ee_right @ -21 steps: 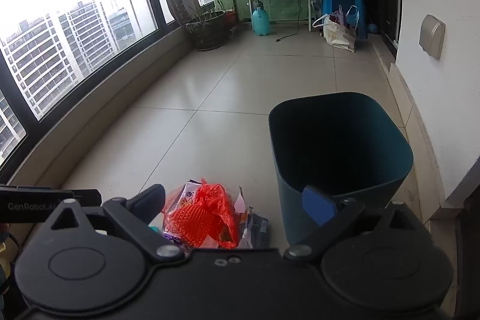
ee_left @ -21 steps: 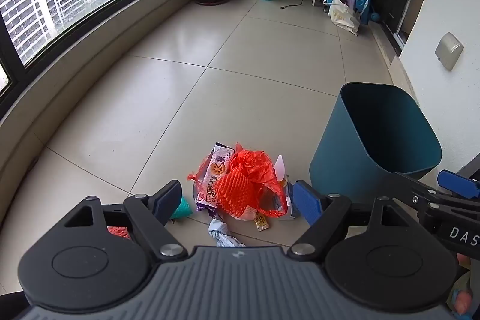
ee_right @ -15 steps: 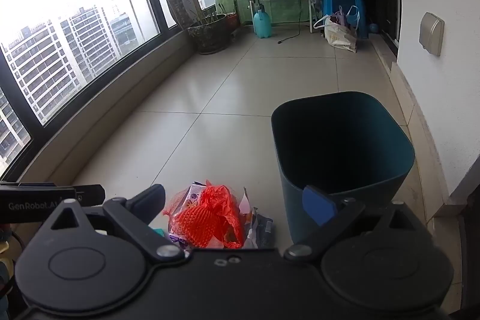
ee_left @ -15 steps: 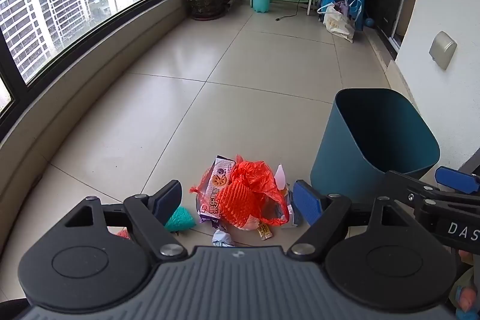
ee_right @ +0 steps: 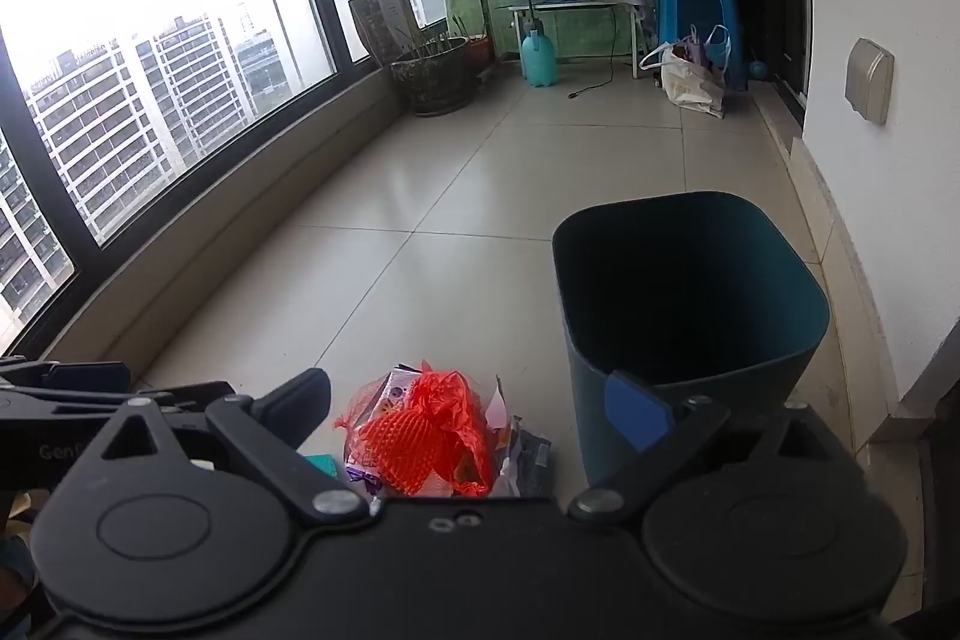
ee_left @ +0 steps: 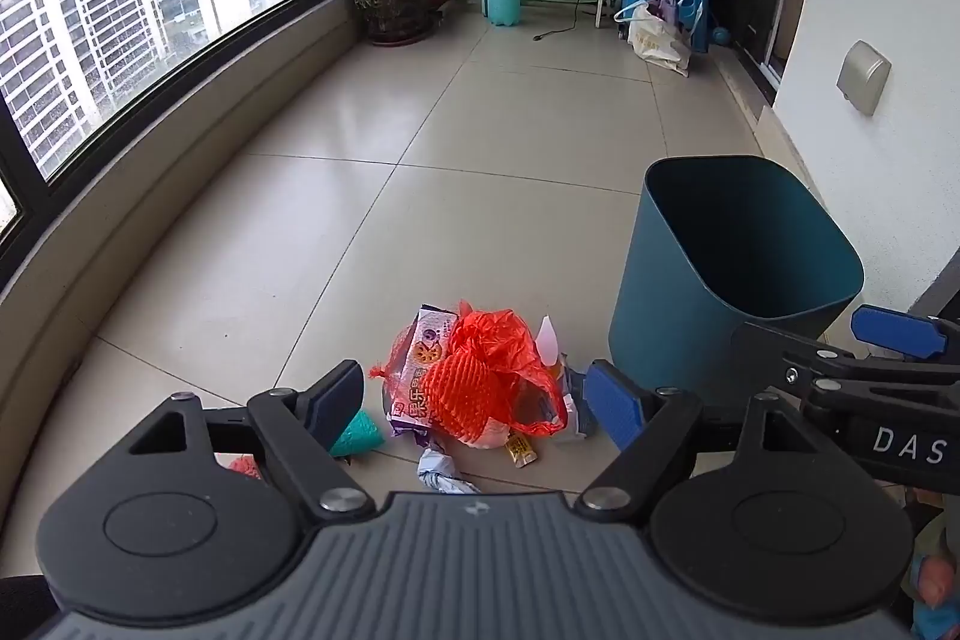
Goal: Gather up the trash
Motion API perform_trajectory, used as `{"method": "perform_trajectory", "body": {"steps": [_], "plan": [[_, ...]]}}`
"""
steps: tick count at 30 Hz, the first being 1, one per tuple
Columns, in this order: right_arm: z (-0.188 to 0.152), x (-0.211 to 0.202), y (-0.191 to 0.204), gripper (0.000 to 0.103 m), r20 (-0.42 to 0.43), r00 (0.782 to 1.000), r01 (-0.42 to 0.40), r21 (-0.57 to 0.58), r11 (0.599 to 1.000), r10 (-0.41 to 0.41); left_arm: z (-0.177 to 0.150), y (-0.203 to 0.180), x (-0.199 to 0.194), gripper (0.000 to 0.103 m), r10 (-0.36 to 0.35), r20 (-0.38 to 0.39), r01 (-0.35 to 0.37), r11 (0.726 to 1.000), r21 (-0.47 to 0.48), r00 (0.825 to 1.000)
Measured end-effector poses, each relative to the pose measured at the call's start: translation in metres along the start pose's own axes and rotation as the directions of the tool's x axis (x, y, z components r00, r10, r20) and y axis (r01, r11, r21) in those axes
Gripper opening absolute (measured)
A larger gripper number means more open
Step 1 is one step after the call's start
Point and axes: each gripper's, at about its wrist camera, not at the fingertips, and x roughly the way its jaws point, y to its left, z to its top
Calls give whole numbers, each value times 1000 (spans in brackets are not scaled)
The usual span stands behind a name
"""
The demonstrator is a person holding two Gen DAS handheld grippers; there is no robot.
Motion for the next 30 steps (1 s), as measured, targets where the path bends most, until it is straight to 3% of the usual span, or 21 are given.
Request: {"method": "perform_trajectory", "body": {"steps": [30], "plan": [[-4, 4, 0, 98, -5, 1000, -3, -6, 1000, 3, -2, 3, -3, 82, -2, -6, 2, 1000, -14, 1000]]}}
